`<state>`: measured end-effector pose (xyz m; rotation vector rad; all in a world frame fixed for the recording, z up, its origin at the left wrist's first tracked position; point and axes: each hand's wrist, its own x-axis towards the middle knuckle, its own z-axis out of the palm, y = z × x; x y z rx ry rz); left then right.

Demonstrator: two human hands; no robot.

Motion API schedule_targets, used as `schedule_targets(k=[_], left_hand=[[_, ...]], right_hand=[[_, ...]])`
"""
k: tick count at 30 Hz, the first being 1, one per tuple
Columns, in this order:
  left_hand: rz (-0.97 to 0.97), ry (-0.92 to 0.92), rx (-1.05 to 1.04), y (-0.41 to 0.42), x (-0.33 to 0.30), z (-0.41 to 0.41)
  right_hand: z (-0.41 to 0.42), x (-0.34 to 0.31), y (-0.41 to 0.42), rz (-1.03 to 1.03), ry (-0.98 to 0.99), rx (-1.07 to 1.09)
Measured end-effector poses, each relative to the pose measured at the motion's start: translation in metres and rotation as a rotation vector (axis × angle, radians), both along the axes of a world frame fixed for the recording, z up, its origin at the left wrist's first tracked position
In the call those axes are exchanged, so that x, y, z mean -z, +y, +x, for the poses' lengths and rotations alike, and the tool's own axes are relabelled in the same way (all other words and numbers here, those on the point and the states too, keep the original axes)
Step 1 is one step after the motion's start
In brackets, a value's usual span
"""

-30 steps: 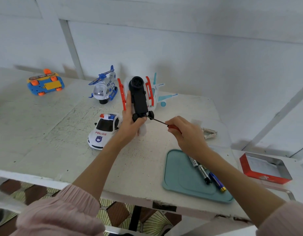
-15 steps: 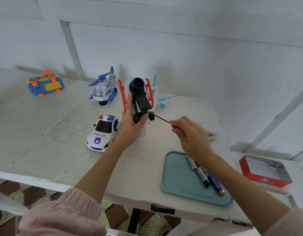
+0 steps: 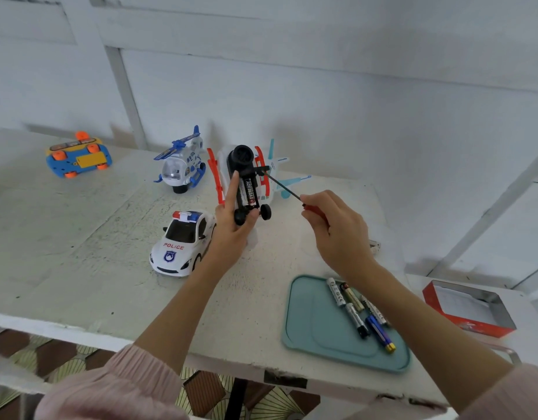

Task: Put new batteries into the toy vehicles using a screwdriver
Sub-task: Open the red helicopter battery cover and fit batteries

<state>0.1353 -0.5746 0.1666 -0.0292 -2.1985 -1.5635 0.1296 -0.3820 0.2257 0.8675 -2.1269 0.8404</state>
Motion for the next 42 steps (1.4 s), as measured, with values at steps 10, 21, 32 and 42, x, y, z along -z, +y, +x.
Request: schedule_targets(k=[10,21,32,42], left_hand=[[0.07,0.011,0.05,-0.003,-0.002,0.001],[-0.027,0.011,0.162,0.015,-0.028,0.009],[-0.268,0.018,0.175,0.028,-0.069,-0.009],[-0.473,0.064,0.248,0.057,-0.089,-0.027]], right_hand=[[0.01,-0.003,-0.001,-0.046,0.002,-0.097],[-0.001,-0.025,0.001,-0.05,0.024,0.093],[0.015,-0.022,0.04,-0.011,-0.21,0.107],[0.019,-0.028,0.068,-0.017,-0.328,0.187]])
